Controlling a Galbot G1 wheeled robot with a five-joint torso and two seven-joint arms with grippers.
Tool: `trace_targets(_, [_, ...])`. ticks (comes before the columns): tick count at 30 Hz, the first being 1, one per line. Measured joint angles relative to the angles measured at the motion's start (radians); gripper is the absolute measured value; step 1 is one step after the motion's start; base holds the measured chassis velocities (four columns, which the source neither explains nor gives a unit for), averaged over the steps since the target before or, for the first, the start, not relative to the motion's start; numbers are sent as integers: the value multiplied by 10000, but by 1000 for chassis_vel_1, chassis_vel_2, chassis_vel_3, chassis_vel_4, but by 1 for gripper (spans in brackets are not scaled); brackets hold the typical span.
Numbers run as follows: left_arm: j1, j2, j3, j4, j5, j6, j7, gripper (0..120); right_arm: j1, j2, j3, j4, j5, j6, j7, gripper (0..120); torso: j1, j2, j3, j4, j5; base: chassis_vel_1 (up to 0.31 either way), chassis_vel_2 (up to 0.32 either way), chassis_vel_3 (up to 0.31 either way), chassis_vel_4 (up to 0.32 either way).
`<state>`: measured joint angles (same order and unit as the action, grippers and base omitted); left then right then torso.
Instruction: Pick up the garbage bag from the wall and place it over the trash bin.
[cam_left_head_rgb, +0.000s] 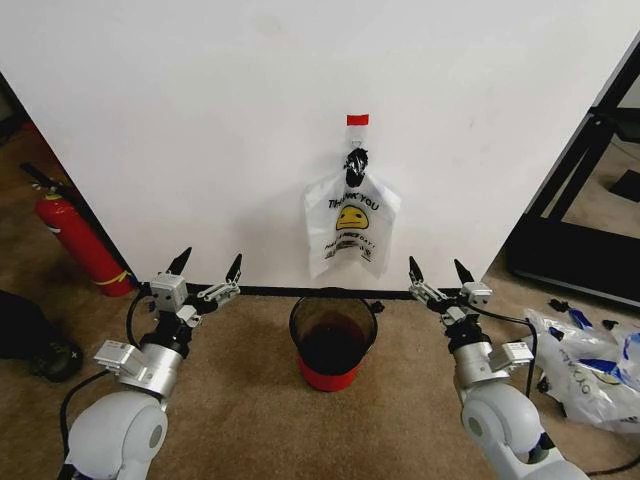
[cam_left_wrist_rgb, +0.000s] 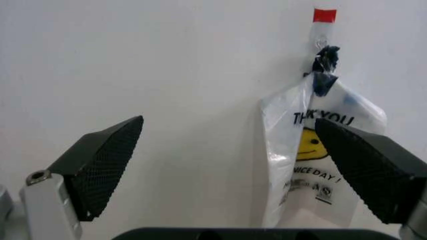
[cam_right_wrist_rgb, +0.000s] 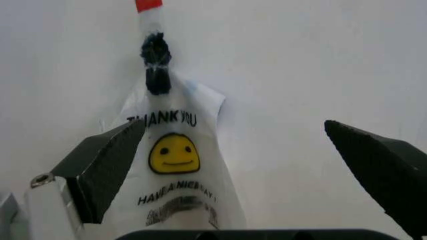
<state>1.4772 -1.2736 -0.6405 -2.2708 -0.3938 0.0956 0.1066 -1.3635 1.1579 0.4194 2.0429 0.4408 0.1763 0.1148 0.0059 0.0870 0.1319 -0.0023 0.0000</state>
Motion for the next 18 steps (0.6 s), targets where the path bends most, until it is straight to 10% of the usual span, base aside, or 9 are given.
trace_targets(9, [430, -73, -36, -263, 123, 4, 68, 100, 328, -23, -196, -165, 569, 95, -112, 100, 0, 0, 0, 3, 0, 0, 0, 0, 0])
trace_targets(18, [268, 56, 331, 46, 333, 4, 358, 100, 1977, 407, -1237, -1501, 4582, 1063, -1825, 100, 0, 0, 1, 0, 0, 0, 0, 0, 0])
